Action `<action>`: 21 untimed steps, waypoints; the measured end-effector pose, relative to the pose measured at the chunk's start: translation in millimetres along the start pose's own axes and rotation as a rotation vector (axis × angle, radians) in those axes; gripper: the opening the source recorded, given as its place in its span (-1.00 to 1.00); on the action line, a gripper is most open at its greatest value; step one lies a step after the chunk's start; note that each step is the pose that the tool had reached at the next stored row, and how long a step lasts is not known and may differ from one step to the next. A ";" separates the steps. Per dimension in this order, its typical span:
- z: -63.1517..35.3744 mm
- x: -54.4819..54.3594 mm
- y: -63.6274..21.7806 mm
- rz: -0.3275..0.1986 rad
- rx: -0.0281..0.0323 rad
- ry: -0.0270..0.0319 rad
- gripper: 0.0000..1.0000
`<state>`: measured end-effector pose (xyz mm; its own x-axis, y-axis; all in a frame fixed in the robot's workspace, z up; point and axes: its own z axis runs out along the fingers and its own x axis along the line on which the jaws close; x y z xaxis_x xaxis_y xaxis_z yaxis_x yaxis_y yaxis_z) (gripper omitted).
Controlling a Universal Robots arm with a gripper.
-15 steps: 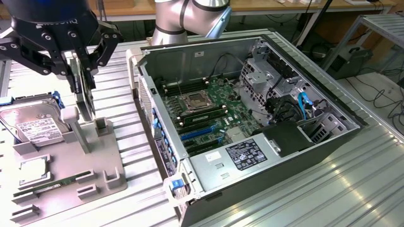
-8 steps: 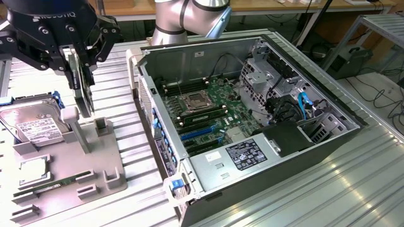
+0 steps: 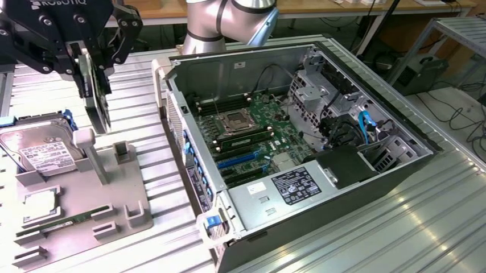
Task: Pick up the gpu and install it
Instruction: 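Pick up the gpu and move the gpu toward the slot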
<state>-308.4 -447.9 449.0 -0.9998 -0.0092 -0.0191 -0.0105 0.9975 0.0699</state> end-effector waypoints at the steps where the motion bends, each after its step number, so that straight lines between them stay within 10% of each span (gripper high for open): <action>1: -0.6 0.0 0.0 0.000 0.0000 0.0000 -0.45; 21: -0.5 -7.9 0.0 0.000 0.0000 0.0000 -0.45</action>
<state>-300.4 -447.9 449.7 -0.9998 -0.0092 -0.0191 -0.0105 0.9975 0.0698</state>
